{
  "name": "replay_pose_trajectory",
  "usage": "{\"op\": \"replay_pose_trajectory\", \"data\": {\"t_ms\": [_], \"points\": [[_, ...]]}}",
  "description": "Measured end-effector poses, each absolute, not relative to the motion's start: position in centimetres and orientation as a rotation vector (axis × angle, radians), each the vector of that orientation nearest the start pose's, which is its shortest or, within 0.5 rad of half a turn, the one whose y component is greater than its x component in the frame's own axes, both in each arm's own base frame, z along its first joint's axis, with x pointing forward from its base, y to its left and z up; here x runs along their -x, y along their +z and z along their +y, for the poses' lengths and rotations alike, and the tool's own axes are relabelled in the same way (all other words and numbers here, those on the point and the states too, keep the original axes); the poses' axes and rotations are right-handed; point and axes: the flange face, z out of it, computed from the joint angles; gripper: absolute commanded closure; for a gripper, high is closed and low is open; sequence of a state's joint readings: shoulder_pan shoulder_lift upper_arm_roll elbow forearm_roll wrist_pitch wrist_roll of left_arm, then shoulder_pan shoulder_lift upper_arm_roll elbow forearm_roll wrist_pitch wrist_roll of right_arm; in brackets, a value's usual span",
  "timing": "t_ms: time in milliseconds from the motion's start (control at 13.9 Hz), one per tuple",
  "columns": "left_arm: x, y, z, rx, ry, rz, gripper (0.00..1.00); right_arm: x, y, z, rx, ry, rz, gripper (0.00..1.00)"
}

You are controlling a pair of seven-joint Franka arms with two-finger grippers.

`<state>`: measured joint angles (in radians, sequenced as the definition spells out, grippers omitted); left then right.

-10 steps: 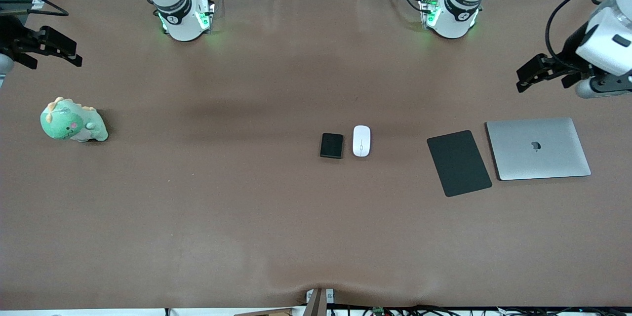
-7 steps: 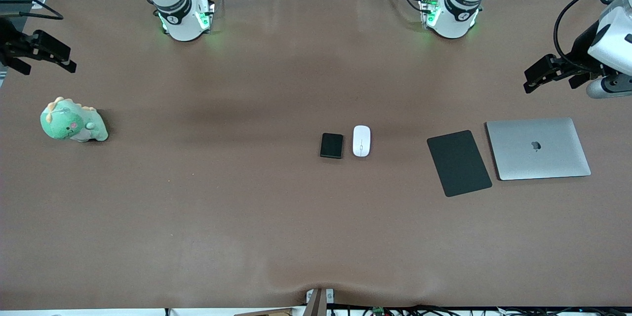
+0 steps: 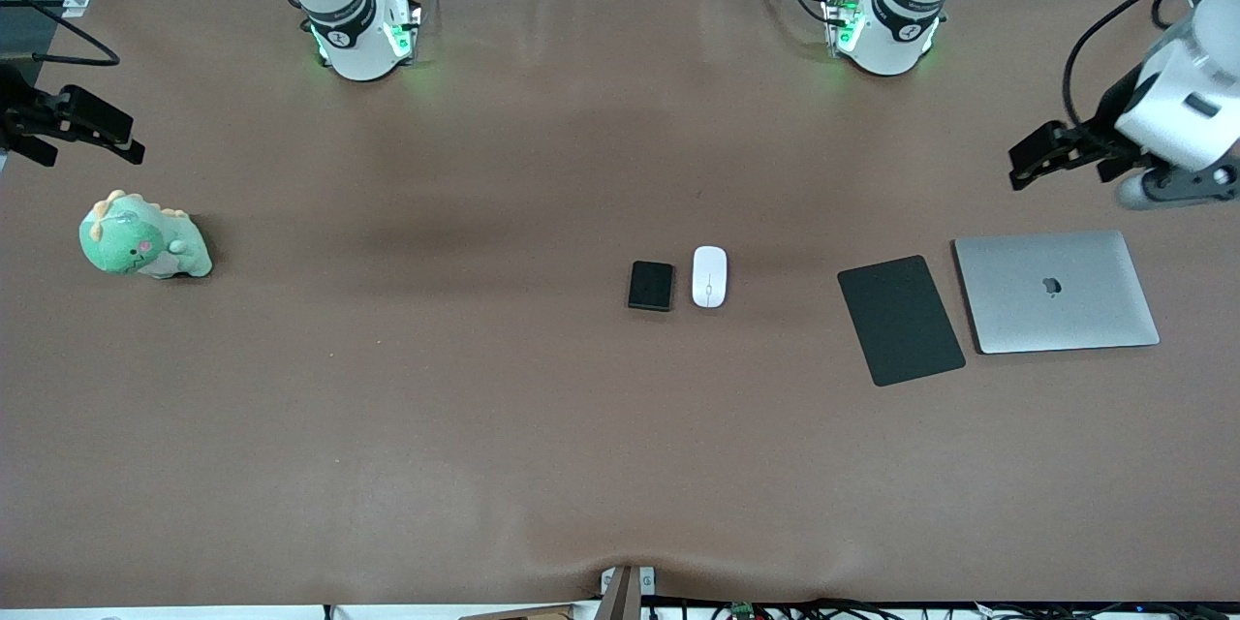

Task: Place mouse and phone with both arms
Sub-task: 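Reach the left gripper down over the white mouse, then grasp the white mouse with the left gripper and lift it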

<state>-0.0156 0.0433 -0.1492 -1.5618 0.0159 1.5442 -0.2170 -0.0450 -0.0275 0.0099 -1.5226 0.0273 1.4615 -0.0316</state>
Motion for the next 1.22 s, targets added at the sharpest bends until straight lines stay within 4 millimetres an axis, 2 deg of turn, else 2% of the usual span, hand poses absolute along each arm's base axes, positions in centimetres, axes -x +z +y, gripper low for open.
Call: {"op": "replay_pose_trajectory", "data": {"t_ms": [287, 575, 862, 1006, 1078, 1222], "points": [[-57.4, 52.5, -13.9, 3.144, 0.029, -0.008, 0.0, -53.5, 65.3, -1.4, 3.113, 0.05, -0.004, 0.0], [-57.1, 44.1, -20.9, 3.188, -0.011, -0.081, 0.0, -53.6, 65.1, -1.1, 3.113, 0.056, -0.011, 0.0], [-55.9, 34.9, -30.0, 3.217, -0.062, -0.243, 0.0, -53.8, 64.7, -0.9, 3.113, 0.068, -0.016, 0.0], [-54.5, 30.6, -34.0, 3.204, -0.097, -0.264, 0.0, -53.8, 64.7, -0.9, 3.113, 0.069, -0.018, 0.0], [-53.7, 28.5, -35.6, 3.2, -0.096, -0.269, 0.01, -53.8, 64.6, -0.9, 3.113, 0.071, -0.018, 0.0], [-52.4, 25.2, -37.7, 3.193, -0.069, -0.254, 0.04, -53.9, 64.5, -0.8, 3.112, 0.076, -0.019, 0.0]]}}
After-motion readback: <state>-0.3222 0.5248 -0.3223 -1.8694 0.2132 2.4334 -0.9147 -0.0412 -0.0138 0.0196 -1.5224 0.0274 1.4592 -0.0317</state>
